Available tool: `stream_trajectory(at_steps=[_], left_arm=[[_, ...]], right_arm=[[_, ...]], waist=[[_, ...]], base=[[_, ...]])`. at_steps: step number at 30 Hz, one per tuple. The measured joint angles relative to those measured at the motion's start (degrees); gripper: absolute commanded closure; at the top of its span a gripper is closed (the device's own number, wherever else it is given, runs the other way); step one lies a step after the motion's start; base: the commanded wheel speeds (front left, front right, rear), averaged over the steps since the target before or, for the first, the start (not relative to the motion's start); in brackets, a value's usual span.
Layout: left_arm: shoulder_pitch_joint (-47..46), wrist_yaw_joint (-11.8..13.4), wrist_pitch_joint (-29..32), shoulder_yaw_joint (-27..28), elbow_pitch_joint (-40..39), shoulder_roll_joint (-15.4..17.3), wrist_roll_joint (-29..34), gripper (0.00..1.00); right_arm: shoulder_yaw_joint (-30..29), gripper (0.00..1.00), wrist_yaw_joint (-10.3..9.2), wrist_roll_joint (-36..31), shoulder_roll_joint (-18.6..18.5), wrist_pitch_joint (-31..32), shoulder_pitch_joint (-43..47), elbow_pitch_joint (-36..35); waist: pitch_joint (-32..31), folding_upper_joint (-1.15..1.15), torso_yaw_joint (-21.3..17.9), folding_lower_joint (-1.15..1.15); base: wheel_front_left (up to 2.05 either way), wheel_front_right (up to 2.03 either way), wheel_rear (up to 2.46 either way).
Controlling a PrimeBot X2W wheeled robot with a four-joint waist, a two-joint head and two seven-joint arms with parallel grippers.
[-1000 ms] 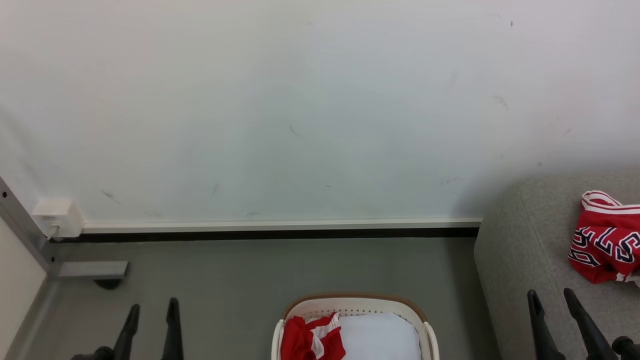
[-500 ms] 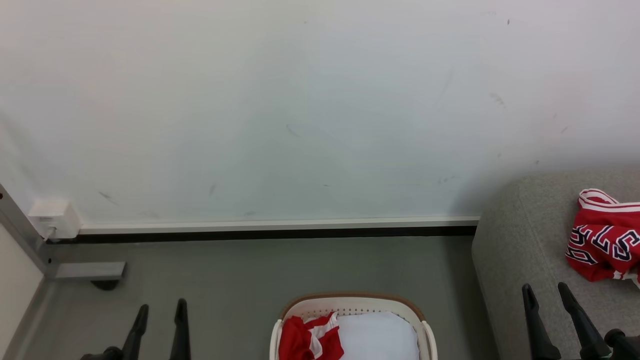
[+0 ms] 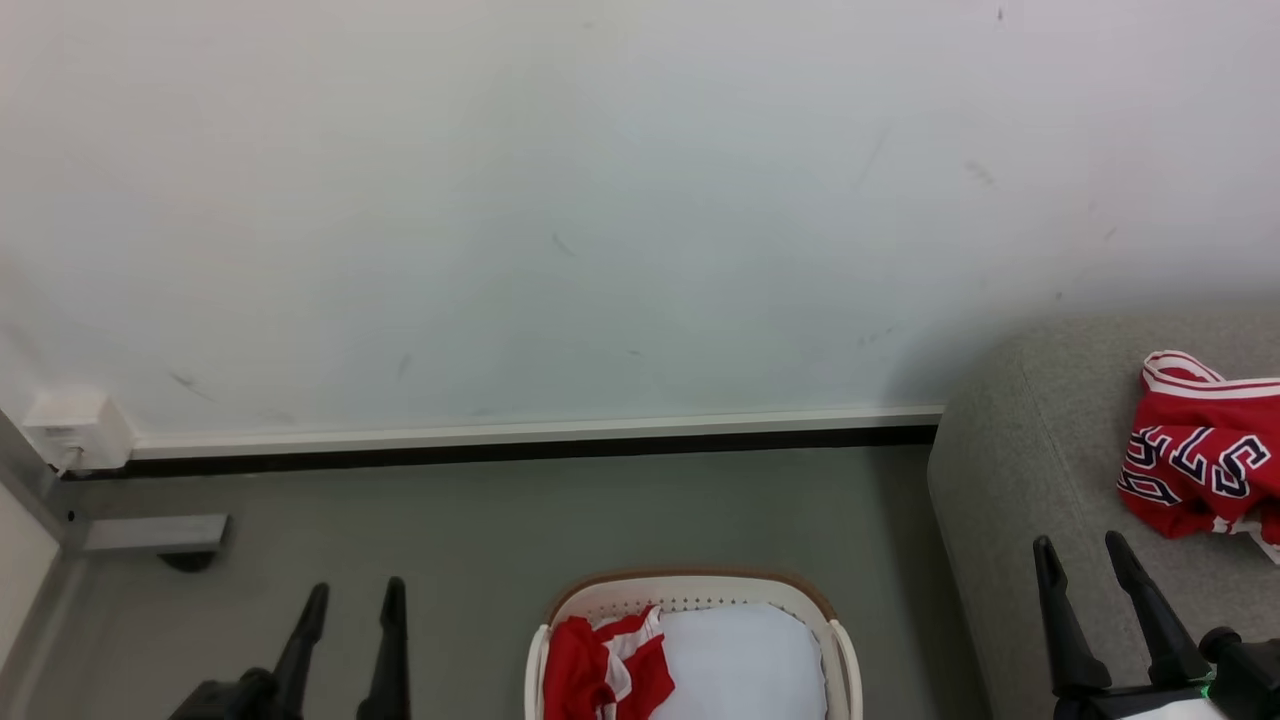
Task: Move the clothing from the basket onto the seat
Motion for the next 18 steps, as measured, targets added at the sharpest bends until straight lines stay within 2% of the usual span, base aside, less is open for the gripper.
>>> stream_trajectory(at_steps=[4, 8, 14, 18], left_arm=[[-2.6, -1.1, 0.0, -2.3, 1.8, 0.5, 1.0, 0.00], [-5.5, -2.0, 1.2, -4.6, 4.9, 2.7, 1.4, 0.00], [-13.9, -2.7, 5.7, -11.0, 10.0, 8.2, 2.8, 0.00], [-19.9, -2.8, 8.1, -17.9, 13.4, 11.5, 3.0, 0.00]], right_arm=[[0.2, 0.00, 0.00, -0.3, -0.3, 0.1, -1.5, -0.6], [-0.1, 0.00, 0.00, -0.7, -0.4, 0.6, -3.7, -1.5], [-1.7, 0.00, 0.00, -1.5, 0.3, 0.6, -7.7, -3.2], [-2.5, 0.00, 0.00, -2.3, 1.4, 0.3, -9.8, -4.6]], waist=[[1.4, 0.00, -1.0, 0.00], [3.3, 0.00, -3.0, 0.00], [9.0, 0.00, -5.6, 0.01], [13.1, 0.00, -7.7, 0.01]], base=[[0.00, 0.00, 0.00], [0.00, 0.00, 0.00], [0.00, 0.00, 0.00], [0.00, 0.00, 0.00]])
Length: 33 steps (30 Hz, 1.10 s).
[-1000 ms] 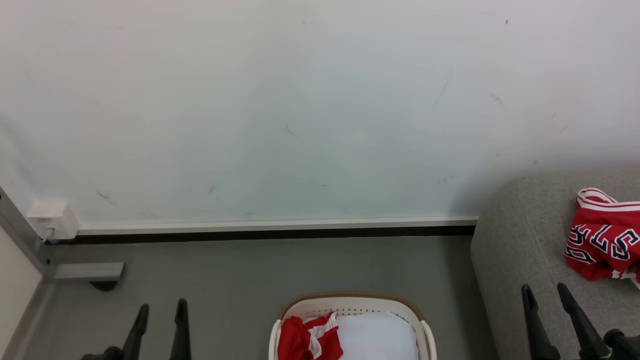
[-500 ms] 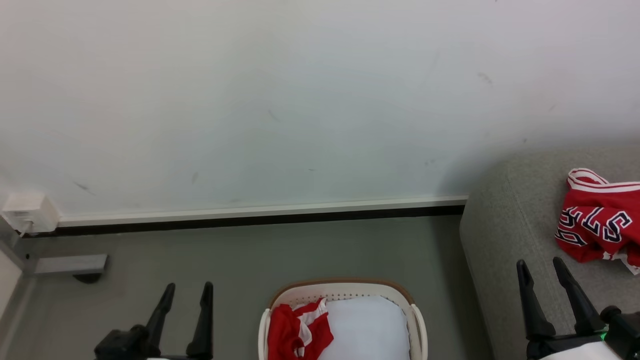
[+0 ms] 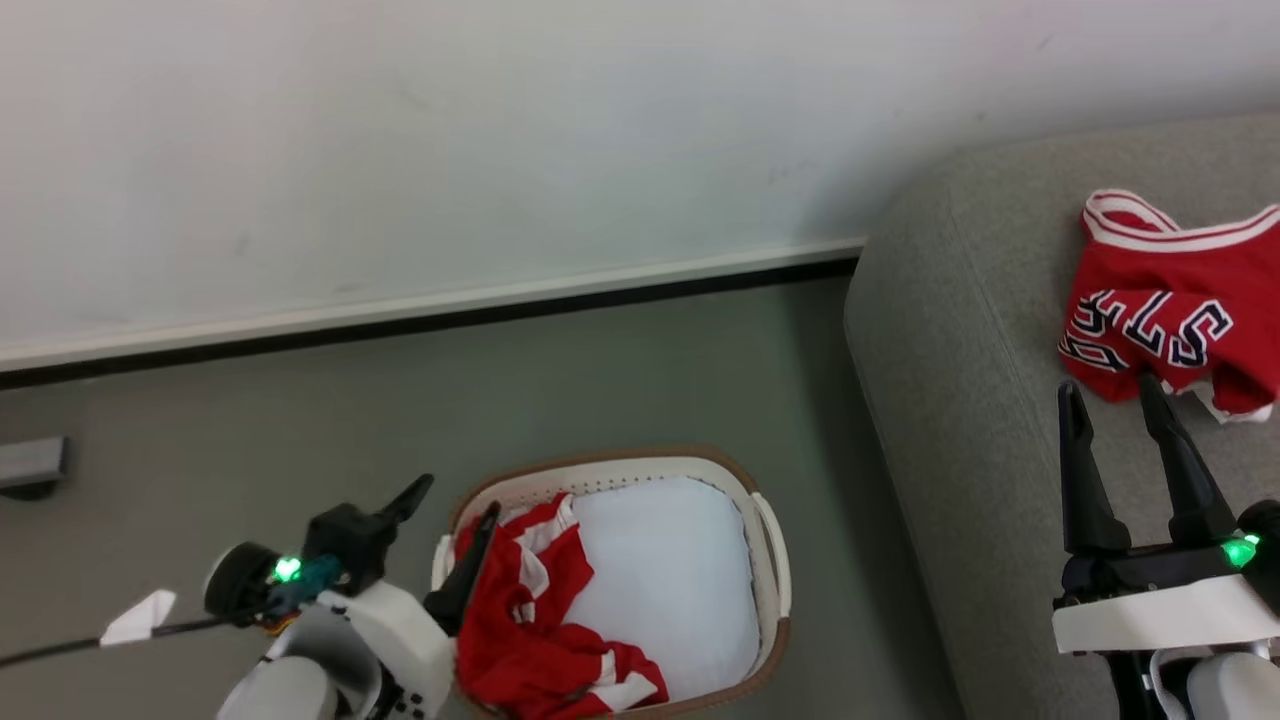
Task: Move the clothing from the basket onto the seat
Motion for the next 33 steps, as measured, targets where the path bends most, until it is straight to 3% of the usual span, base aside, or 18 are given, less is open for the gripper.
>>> stream_trajectory(at_steps=[11, 21, 29, 33], left_arm=[[-13.6, -0.2, 7.3, -27.0, 10.1, 10.1, -7.6, 0.00], [-25.6, -0.2, 16.0, -49.8, 12.9, 17.2, -15.4, 0.00], [-31.3, -0.2, 22.2, -54.4, 12.3, 19.6, -18.1, 0.00], [-31.1, -0.2, 26.1, -54.5, 9.9, 21.0, -14.8, 0.00]], right_arm=[[-0.8, 0.00, 0.00, -0.8, 3.4, -0.5, -3.4, -1.3], [-0.3, 0.00, 0.00, 0.6, 4.8, -0.6, -5.2, -4.0], [1.3, 0.00, 0.00, 4.3, 4.9, -0.6, -6.4, -5.7], [1.8, 0.00, 0.00, 5.5, 4.9, -0.6, -6.5, -6.1]], waist=[[10.6, 0.00, -6.2, 0.00], [18.9, 0.00, -10.5, 0.00], [24.7, 0.00, -13.2, -0.01], [27.4, 0.00, -14.8, 0.00]], base=[[0.00, 0.00, 0.00], [0.00, 0.00, 0.00], [0.00, 0.00, 0.00], [0.00, 0.00, 0.00]])
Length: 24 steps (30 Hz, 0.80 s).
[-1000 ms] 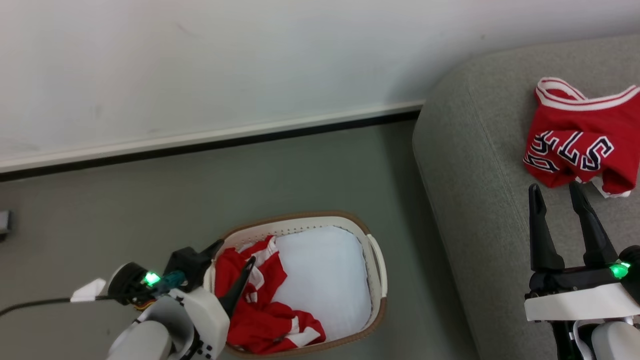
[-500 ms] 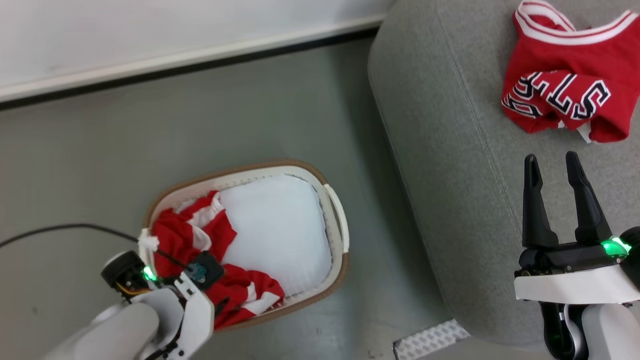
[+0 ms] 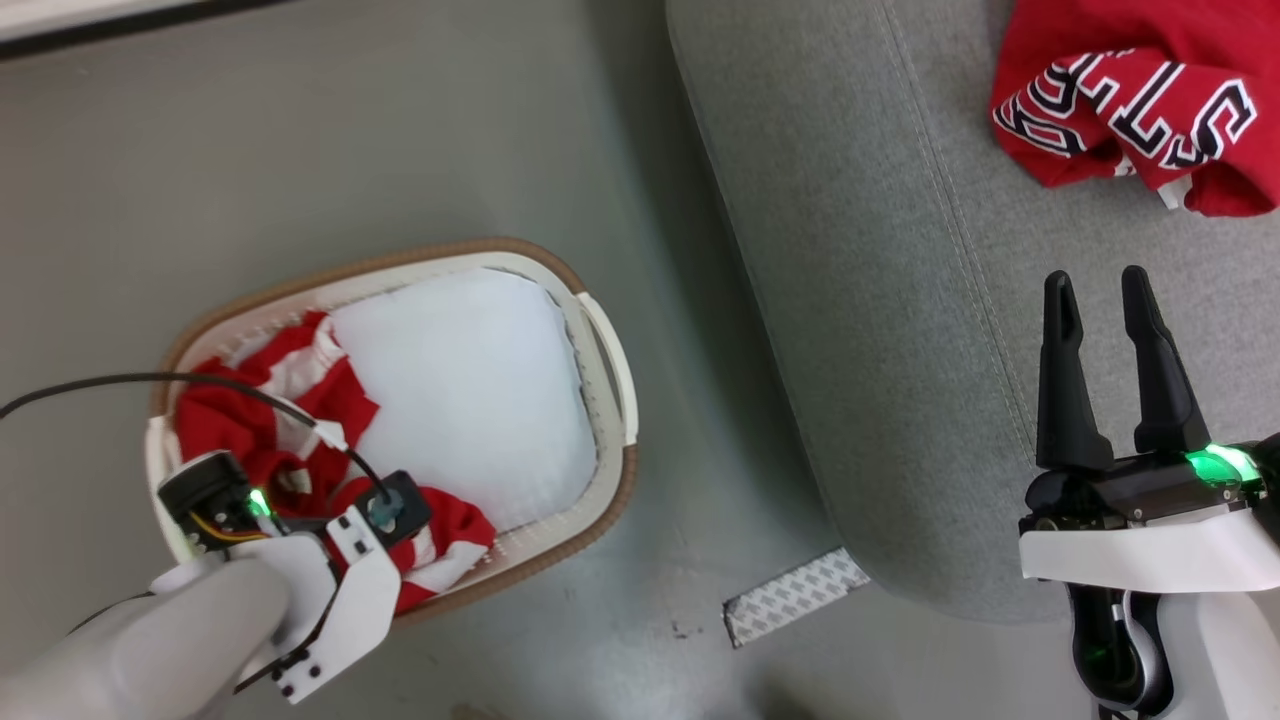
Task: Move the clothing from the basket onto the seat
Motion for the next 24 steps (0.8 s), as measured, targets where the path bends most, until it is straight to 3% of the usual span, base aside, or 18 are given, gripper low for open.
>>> stream_trajectory(at_steps=[8, 17, 18, 19, 20, 24], left_arm=[[-1.1, 0.0, 3.1, 0.0, -0.5, 3.3, 2.7, 0.00], [-4.9, 0.0, 4.1, 0.0, 3.8, 3.2, 3.9, 0.02], [-4.9, 0.0, 4.0, 0.0, 4.2, 3.1, 3.9, 0.32], [-4.9, 0.0, 4.0, 0.0, 4.4, 3.0, 3.9, 0.55], [-4.9, 0.0, 4.0, 0.0, 4.7, 2.8, 3.9, 1.00], [-5.1, 0.0, 3.4, 0.0, 5.7, 1.9, 3.6, 1.00]], right_arm=[[1.9, 0.00, 0.00, 2.2, 0.0, 0.0, -0.9, -0.5], [2.2, 0.00, 0.00, 3.6, 0.0, 0.0, -1.8, -1.2], [2.2, 0.00, 0.00, 3.8, 0.0, 0.0, -1.8, -1.2], [2.2, 0.00, 0.00, 3.9, 0.0, 0.0, -1.8, -1.2], [2.2, 0.00, 0.00, 3.9, 0.0, 0.0, -1.8, -1.1], [2.5, 0.00, 0.00, 3.9, 0.0, 0.0, -1.8, -0.6]], waist=[[4.9, 0.00, -2.9, 0.00], [9.2, 0.00, -3.9, 0.00], [9.4, 0.00, -3.9, 0.00], [9.5, 0.00, -3.8, 0.00], [9.6, 0.00, -3.8, -0.01], [9.1, 0.00, -3.8, -0.01]], base=[[0.00, 0.00, 0.00], [0.00, 0.00, 0.00], [0.00, 0.00, 0.00], [0.00, 0.00, 0.00], [0.00, 0.00, 0.00], [0.00, 0.00, 0.00]])
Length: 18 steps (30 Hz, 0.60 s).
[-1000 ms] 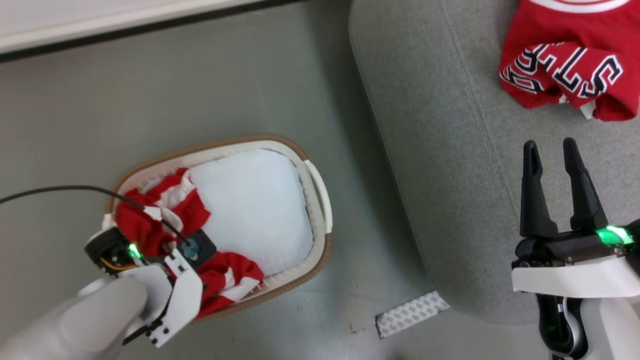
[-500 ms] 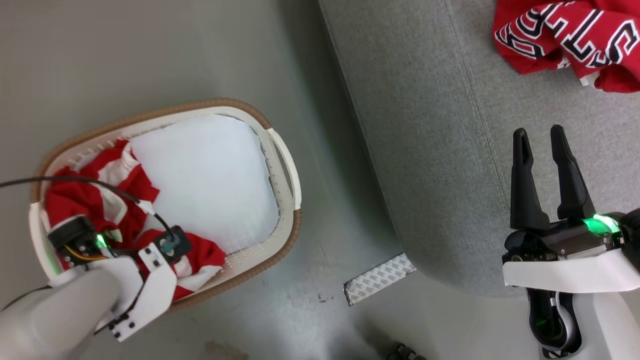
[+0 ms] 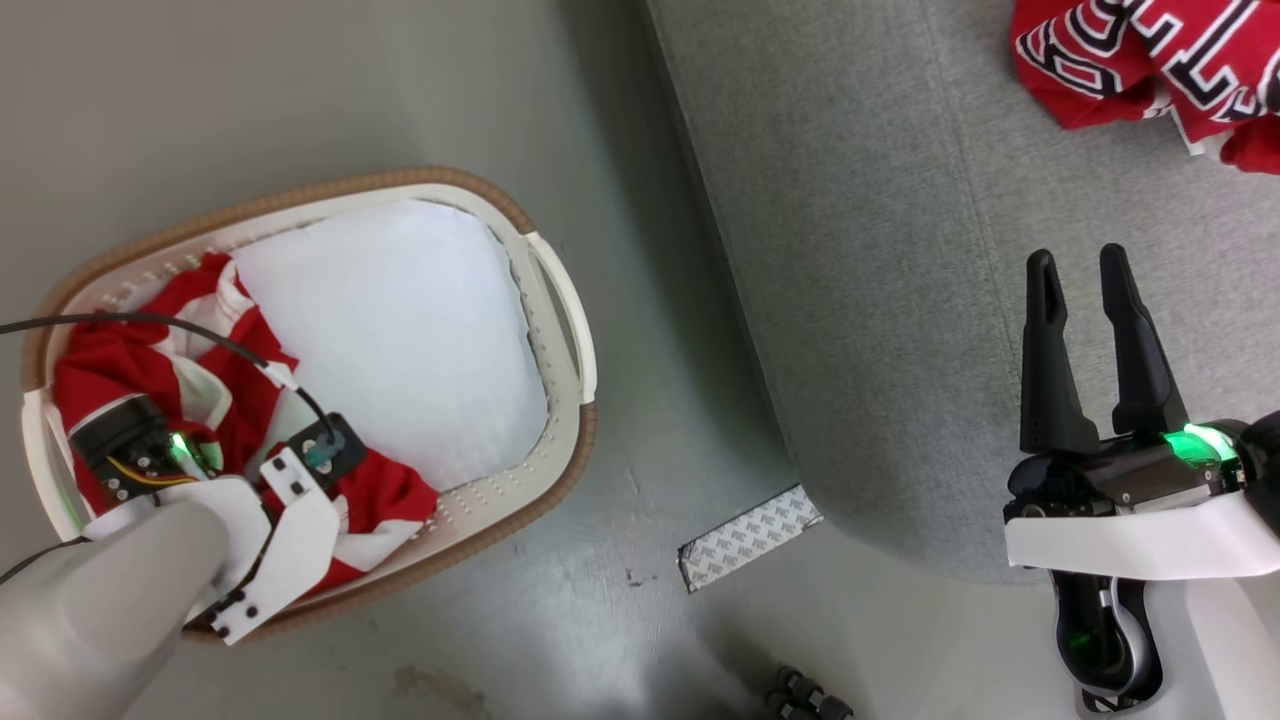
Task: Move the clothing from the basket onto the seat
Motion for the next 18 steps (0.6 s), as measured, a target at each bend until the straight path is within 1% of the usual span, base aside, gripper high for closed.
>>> stream_trajectory(at_steps=[4, 8, 12, 18], left_arm=[[0.0, 0.0, -1.0, 0.0, 0.6, -0.7, -0.6, 1.00], [0.0, 0.0, -3.3, 0.0, 1.9, -3.1, -2.1, 1.00], [0.1, 0.0, -6.8, 0.0, 4.1, -6.6, -3.6, 1.00], [0.8, 0.0, -14.7, 0.2, 8.3, -13.2, -7.9, 1.00]], right_arm=[[0.2, 0.00, 0.00, -0.1, 0.0, 0.0, -0.7, 0.5], [-0.3, 0.00, 0.00, -1.0, 0.0, 0.0, -0.7, 1.2], [-1.7, 0.00, 0.00, -3.2, 0.0, 0.0, -0.7, 2.0], [-3.2, 0.00, 0.00, -7.3, 0.1, 0.0, -0.5, 3.7]], waist=[[-1.3, 0.00, -0.2, 0.00], [-3.3, 0.00, 0.3, 0.00], [-6.4, 0.00, 1.6, 0.00], [-12.8, 0.00, 4.4, -0.01]], base=[[0.00, 0.00, 0.00], [0.00, 0.00, 0.00], [0.00, 0.00, 0.00], [0.00, 0.00, 0.00]])
